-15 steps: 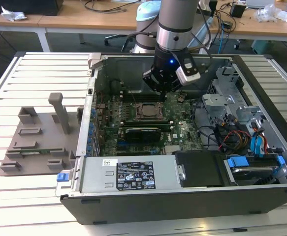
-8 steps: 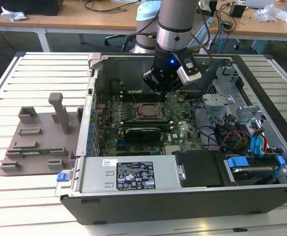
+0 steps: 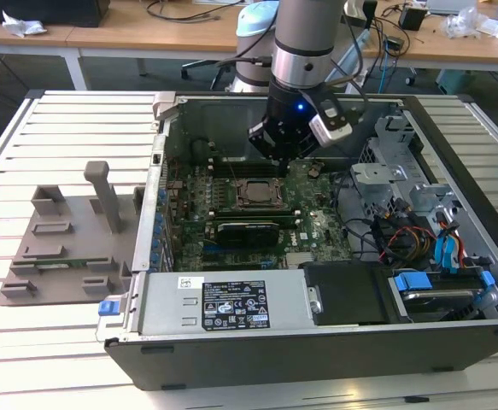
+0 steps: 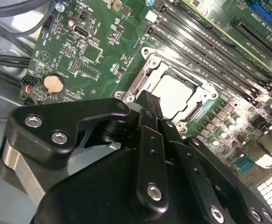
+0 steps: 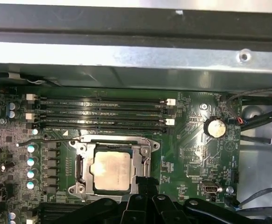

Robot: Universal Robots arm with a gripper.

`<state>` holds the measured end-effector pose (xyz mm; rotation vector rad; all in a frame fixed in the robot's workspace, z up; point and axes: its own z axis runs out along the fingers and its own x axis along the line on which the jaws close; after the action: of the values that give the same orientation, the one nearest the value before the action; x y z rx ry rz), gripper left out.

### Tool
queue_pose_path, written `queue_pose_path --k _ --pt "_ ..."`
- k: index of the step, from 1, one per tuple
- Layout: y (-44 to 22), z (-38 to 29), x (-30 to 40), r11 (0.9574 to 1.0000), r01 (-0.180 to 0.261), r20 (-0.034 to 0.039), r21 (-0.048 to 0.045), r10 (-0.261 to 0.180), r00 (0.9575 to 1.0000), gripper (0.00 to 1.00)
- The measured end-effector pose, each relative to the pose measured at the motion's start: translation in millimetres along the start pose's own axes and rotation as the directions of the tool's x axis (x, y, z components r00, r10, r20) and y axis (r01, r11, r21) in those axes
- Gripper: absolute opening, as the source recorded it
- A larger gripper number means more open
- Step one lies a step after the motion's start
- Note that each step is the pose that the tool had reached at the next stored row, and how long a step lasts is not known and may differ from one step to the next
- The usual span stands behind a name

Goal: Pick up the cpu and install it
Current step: 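Install the first cpu locking lever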

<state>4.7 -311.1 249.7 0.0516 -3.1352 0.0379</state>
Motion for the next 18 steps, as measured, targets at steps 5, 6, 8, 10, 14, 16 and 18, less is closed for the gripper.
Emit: queue_pose_path --k 5,6,8,10,14,16,18 --pt "0.0 0.0 0.0 0.9986 0.054 0.0013 0.0003 -0.054 0.9986 0.11" --pt "0.0 0.0 0.0 0.9982 0.06 0.0015 0.0004 -0.06 0.9982 0.11" --pt "0.0 0.0 0.0 0.9974 0.072 0.0017 0.0005 -0.072 0.9974 0.11" --pt "0.0 0.0 0.0 0.9965 0.084 0.002 0.0005 -0.084 0.9965 0.11" --pt "0.0 0.0 0.0 0.9938 0.111 0.0026 0.0008 -0.111 0.9938 0.11" --pt "0.0 0.0 0.0 0.9926 0.121 0.0028 0.0009 -0.121 0.9926 0.11" --pt "0.0 0.0 0.0 0.9905 0.138 0.0032 0.001 -0.138 0.9905 0.11"
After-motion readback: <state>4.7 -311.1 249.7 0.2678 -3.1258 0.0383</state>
